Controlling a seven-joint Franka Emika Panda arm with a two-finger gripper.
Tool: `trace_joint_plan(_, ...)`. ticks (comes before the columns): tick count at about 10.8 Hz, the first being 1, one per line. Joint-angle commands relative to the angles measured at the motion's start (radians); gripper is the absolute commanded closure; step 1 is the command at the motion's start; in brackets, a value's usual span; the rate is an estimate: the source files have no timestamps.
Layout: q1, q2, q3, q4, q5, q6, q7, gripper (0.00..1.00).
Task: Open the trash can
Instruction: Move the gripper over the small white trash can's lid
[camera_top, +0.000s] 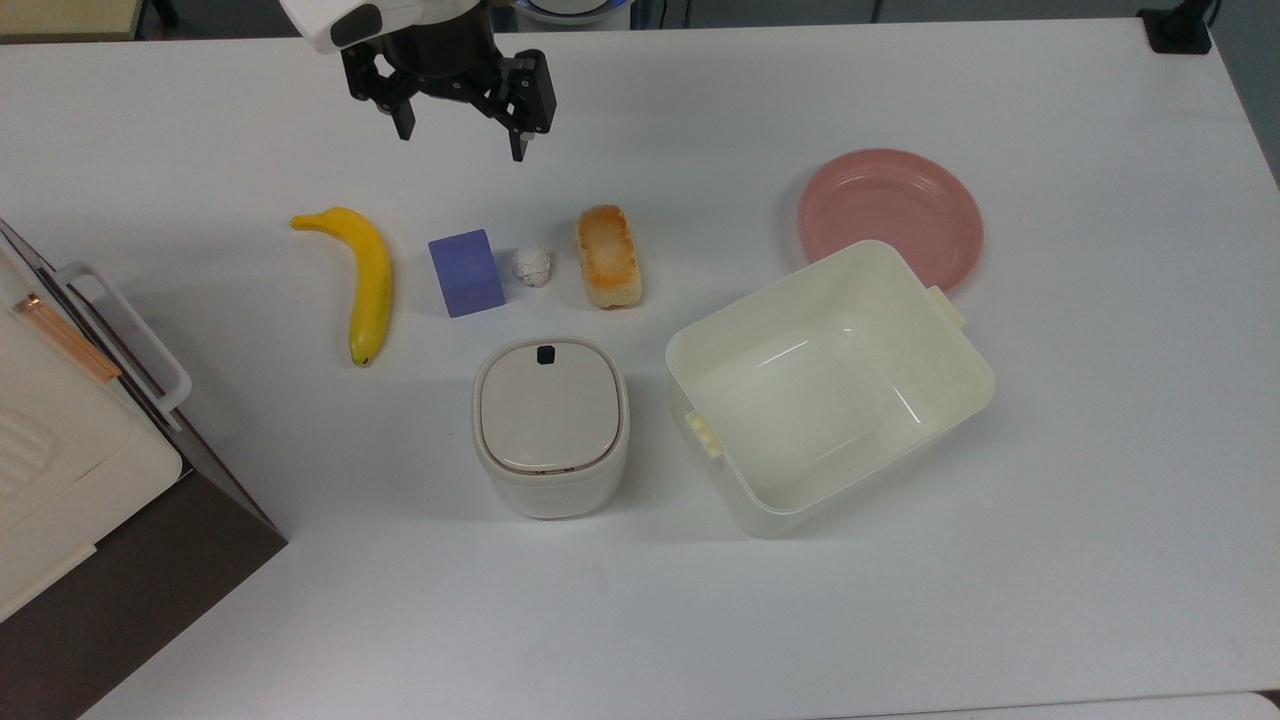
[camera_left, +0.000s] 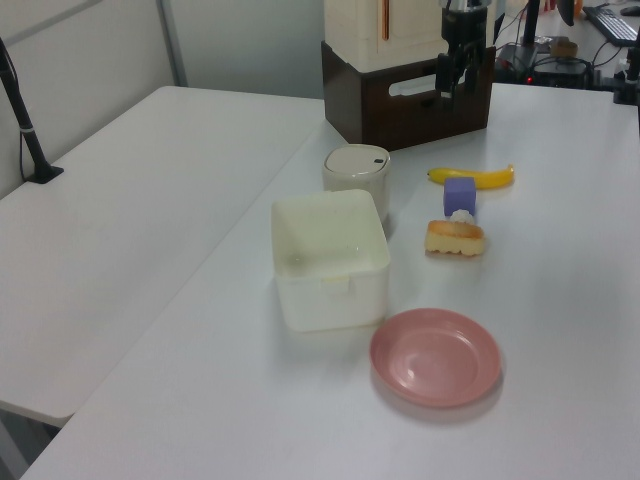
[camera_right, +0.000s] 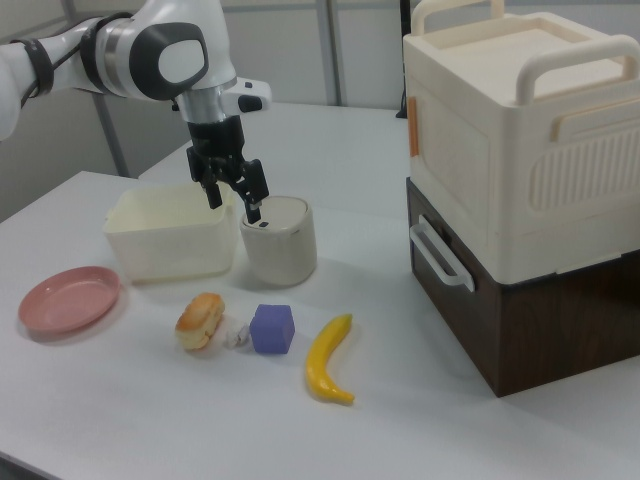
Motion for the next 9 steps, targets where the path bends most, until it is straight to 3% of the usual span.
trace_joint_plan(1, 0.001, -0.002, 0.005, 0.004, 0.004, -0.029, 0.021, 0.00)
trace_joint_plan(9, 0.004, 0.004, 0.006, 0.000, 0.009, -0.018, 0.020, 0.00)
